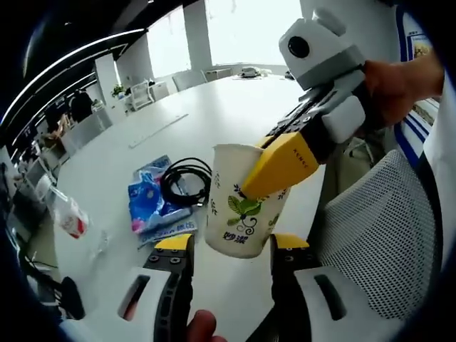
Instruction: Arrange the tabletop items into an orderly group along one side of the table until the central work area is clear of visible clutter.
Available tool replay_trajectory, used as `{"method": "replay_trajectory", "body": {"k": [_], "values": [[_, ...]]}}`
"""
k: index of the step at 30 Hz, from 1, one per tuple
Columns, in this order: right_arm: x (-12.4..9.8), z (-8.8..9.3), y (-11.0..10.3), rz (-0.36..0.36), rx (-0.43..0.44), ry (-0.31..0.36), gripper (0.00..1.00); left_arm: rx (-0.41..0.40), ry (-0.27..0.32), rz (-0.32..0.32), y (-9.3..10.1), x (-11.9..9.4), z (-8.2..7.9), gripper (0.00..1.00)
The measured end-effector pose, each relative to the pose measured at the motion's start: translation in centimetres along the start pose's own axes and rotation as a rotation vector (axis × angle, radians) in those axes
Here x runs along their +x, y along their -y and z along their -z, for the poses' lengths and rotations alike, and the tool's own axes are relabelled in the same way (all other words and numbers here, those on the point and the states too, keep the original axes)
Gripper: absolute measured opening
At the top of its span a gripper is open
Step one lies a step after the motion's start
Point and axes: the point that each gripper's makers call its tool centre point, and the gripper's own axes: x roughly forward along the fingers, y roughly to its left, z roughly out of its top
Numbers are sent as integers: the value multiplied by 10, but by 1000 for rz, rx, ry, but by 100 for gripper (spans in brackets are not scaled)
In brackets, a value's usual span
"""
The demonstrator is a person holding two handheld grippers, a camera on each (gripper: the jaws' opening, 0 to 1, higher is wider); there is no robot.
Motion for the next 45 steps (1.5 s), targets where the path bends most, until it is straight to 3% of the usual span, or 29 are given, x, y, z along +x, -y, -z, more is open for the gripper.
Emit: {"method": "replay_trajectory", "body": {"k": [10,27,36,45], "values": [[-16,6,19,73,18,4,0,-156,19,-57,-18,-9,14,42],[-36,11,37,144,40,28,0,-443,104,-273,-82,-46,43,44],[-29,8,38,141,19,3,0,-478,111,-292,-85,-53,51,43],[7,-7,35,104,-33,-44,0,-498,125,-297,-74,-56,52,42]]}}
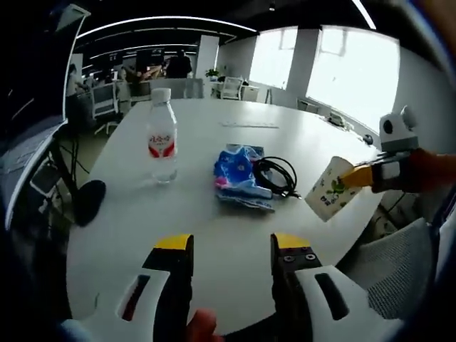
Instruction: Arrange the tabletop items into an orderly group along one side of the table until the central work area is clear of visible clutter.
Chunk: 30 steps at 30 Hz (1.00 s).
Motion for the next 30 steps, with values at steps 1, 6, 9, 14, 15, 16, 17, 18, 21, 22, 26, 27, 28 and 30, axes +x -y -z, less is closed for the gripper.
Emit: {"method": "replay_trajectory", "body": {"k": [1,6,9,14,15,16,17,18,21,22,26,27,28,30], "values": [[7,-6,-3,-10,-13,-2,0,-1,-2,2,1,0,1,43],[36,-27,-10,-46,-80,-21,0,-21,-4,6,4,-3,7,42],[54,-38,-12,-58,-109,-39,0,-24,0,0,3,-5,6,42],[78,-55,-14,-75,-165,-57,0,-31,12,-2,2,-6,3,41],[81,-58,-13,-77,-171,-59,0,-32,13,-2,2,-7,2,41],[86,-62,-13,-80,-183,-62,0,-35,15,-1,2,-7,2,41],[89,-65,-12,-80,-191,-65,0,-37,16,0,2,-7,2,41],[93,-68,-11,-79,-201,-69,0,-38,16,1,2,-7,2,41],[102,-76,-7,-79,-219,-77,0,-39,16,6,4,-7,2,41],[105,-78,-5,-78,-226,-81,0,-38,16,8,4,-7,2,41],[115,-85,1,-72,-253,-101,0,-41,16,11,4,-6,2,41],[118,-87,3,-72,-259,-105,0,-42,16,10,4,-6,2,41],[120,-88,4,-72,-263,-107,0,-43,17,11,4,-7,2,41],[125,-90,6,-72,-276,-119,0,-45,18,13,4,-6,1,41]]}}
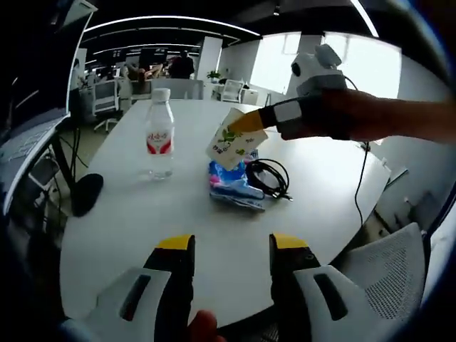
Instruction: Arrange the tabletop items into an orderly group along one side of the table until the central work area is clear of visible clutter.
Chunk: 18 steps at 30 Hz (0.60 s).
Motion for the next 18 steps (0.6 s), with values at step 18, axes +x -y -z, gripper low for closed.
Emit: {"method": "replay_trajectory", "body": {"k": [18], "values": [[46,8,18,-51,-400,-272,0,20,-7,33,5,3,-2,40]]}}
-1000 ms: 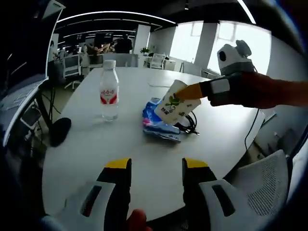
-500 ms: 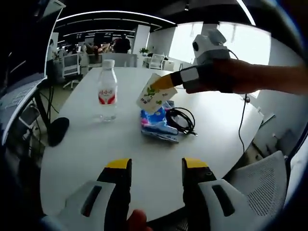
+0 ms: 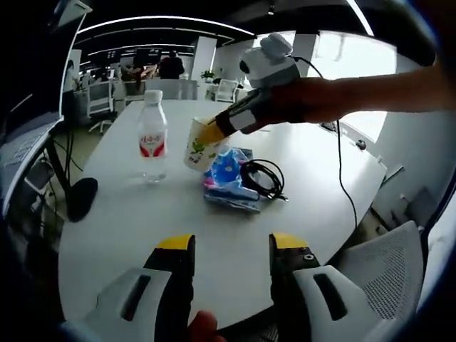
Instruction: Arrange the tabletop items into an orderly group along one side of the table until the central work area is clear of visible clutter.
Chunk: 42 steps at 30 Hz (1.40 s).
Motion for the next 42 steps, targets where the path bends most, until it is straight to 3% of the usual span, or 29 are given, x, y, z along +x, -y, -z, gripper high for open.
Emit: {"method": "replay_trajectory", "body": {"k": [14,31,42], "values": [[38,13,3,-25,-141,-97,1,-4,-2,11,4,1,-3,40],[52,17,16,1,-106,-113,7,-16,10,-8,-7,-4,-6,40],[60,9,23,44,-88,-92,3,-25,4,-5,-3,-5,-1,40]]}}
